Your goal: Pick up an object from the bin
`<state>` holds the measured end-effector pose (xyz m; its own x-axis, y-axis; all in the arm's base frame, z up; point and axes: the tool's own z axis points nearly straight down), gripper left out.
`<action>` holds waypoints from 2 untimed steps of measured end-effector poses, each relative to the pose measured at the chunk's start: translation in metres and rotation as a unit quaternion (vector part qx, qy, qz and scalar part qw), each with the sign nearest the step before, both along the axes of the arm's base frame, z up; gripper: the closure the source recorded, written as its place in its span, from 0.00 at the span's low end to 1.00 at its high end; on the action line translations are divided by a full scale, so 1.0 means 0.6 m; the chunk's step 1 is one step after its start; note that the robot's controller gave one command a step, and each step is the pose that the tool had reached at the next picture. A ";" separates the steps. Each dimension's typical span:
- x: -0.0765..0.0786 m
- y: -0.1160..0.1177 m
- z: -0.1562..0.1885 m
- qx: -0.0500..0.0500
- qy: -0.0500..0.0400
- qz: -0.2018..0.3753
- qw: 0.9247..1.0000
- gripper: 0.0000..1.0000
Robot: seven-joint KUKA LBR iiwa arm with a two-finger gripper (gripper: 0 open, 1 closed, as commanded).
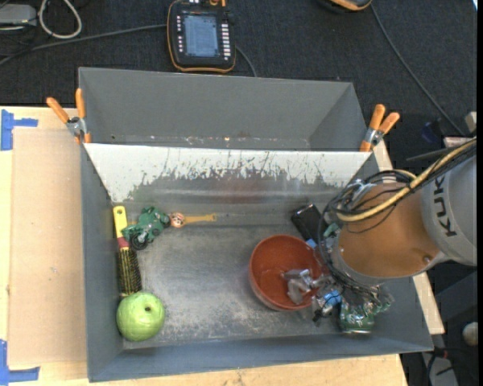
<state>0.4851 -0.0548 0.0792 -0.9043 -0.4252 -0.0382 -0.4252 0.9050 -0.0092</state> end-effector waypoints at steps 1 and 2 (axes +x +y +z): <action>-0.001 0.002 0.024 0.001 0.001 0.000 1.000 1.00; -0.001 0.003 0.057 0.001 0.001 0.000 1.000 1.00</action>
Offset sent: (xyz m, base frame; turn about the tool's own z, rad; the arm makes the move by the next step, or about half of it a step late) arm -0.0008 0.0013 0.0377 -0.0005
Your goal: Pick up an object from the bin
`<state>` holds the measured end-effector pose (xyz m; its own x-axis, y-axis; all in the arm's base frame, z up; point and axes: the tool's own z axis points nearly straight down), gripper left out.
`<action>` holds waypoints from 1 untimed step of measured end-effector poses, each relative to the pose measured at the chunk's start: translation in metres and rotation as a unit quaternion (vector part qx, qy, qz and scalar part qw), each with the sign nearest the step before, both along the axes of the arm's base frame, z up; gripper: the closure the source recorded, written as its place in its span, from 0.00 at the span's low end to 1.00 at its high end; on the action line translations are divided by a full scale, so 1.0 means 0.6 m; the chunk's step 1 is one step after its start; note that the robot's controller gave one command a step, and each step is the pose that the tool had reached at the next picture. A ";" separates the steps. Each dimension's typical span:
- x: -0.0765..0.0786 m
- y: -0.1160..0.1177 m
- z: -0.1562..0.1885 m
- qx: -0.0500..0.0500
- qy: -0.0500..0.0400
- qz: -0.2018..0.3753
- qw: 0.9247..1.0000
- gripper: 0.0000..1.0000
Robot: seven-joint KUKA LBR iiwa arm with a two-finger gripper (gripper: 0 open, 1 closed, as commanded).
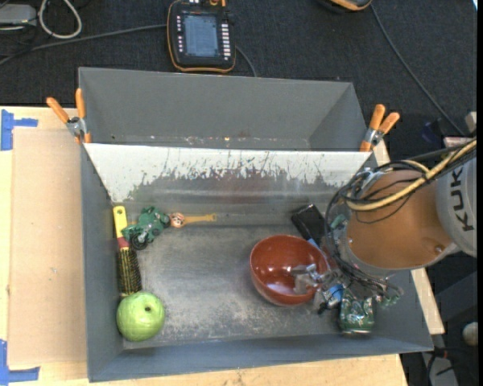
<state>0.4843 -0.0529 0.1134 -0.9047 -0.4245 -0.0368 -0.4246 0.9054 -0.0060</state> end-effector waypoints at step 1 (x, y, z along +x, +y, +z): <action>-0.005 0.001 0.038 0.001 0.006 -0.001 1.000 1.00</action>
Offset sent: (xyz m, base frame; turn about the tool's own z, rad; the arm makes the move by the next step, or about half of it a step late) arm -0.0023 0.0008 0.0383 0.0009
